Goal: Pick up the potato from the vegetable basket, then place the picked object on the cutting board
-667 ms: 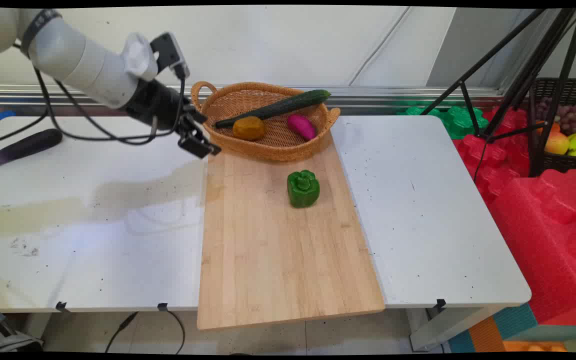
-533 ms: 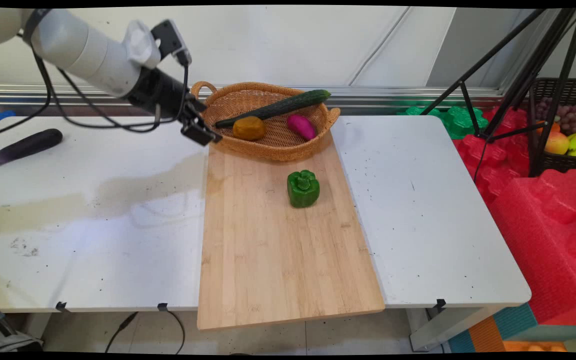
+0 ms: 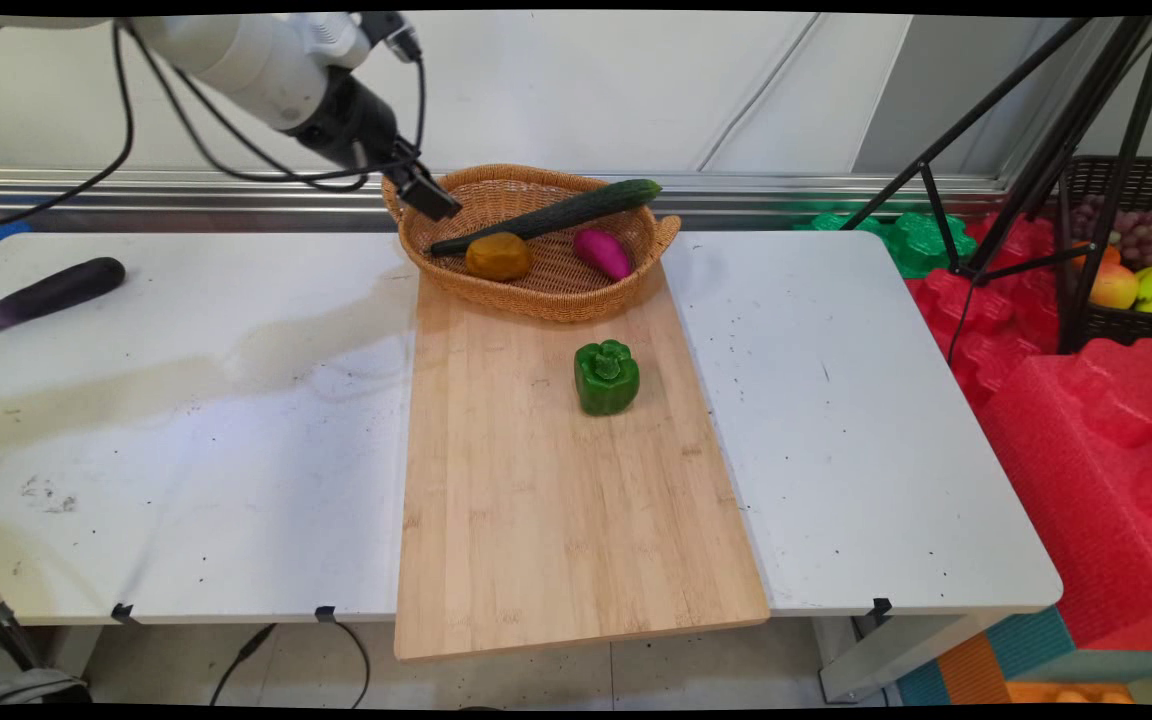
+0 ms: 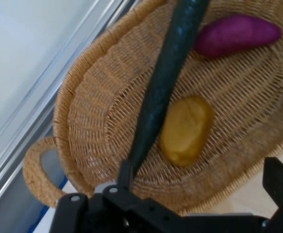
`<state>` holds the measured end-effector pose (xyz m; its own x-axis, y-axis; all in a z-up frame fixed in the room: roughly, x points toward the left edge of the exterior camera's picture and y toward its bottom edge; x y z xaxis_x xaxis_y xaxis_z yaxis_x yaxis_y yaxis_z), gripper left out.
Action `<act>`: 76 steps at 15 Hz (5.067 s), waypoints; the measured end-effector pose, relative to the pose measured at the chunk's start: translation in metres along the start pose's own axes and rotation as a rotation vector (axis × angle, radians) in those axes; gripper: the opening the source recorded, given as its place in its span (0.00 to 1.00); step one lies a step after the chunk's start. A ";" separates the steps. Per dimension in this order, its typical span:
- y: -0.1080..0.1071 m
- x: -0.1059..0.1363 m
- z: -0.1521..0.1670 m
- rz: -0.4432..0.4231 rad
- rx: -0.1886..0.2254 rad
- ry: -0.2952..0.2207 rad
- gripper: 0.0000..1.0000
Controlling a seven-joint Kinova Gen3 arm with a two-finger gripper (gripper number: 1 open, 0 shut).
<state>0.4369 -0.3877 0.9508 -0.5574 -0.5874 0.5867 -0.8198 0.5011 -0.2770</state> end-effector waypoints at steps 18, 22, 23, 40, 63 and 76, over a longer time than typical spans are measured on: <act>-0.016 0.044 0.169 0.042 -0.145 -0.210 1.00; -0.015 0.044 0.185 0.038 -0.159 -0.233 1.00; -0.014 0.044 0.188 0.036 -0.160 -0.238 1.00; 0.005 0.078 0.084 0.014 -0.004 -0.095 0.00; 0.127 -0.015 0.025 0.015 -0.096 -0.105 0.00; 0.134 -0.027 0.088 0.048 -0.168 -0.171 0.00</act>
<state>0.3308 -0.3608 0.8310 -0.6212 -0.6520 0.4349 -0.7664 0.6213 -0.1632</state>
